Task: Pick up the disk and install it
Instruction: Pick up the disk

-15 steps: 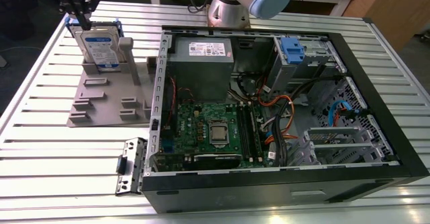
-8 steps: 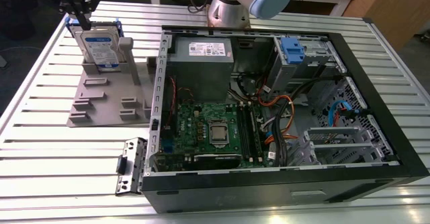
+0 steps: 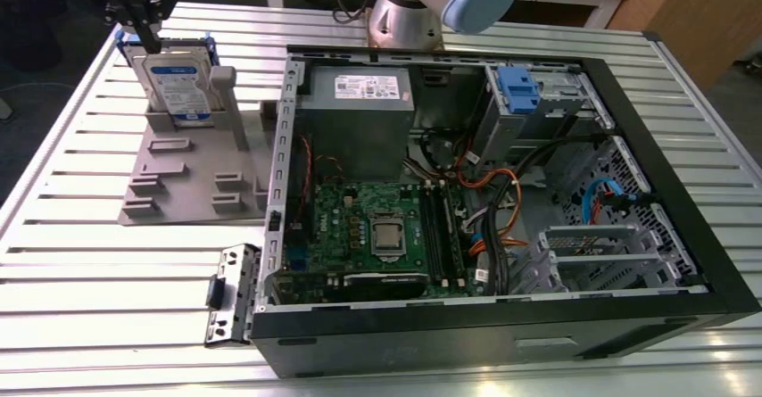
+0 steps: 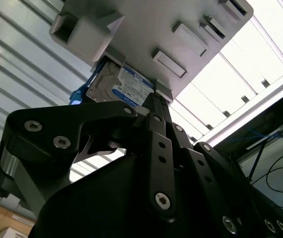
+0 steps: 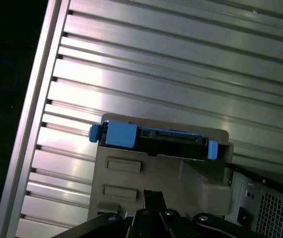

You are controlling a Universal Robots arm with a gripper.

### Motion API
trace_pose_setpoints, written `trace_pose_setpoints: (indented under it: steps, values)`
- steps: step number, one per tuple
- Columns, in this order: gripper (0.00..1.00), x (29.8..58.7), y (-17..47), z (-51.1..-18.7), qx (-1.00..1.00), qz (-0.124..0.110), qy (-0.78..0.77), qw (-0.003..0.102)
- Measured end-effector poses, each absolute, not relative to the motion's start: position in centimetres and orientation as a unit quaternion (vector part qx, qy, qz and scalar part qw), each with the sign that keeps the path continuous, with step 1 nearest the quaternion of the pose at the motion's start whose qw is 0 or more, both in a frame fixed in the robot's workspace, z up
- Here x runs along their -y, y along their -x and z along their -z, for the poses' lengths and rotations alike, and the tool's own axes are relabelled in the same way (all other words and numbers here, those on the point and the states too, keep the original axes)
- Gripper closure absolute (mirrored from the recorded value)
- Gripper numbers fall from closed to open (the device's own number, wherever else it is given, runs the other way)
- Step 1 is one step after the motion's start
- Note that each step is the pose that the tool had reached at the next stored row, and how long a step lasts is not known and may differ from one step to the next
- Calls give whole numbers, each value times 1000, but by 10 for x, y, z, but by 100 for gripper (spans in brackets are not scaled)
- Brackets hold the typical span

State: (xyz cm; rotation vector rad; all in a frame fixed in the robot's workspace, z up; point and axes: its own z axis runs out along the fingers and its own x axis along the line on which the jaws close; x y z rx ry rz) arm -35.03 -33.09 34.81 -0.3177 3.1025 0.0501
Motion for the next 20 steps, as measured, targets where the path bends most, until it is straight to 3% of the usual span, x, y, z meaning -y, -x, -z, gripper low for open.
trace_pose_setpoints:
  steps: [20]
  values:
    - [90,331,350,-348,-989,-17,149,11]
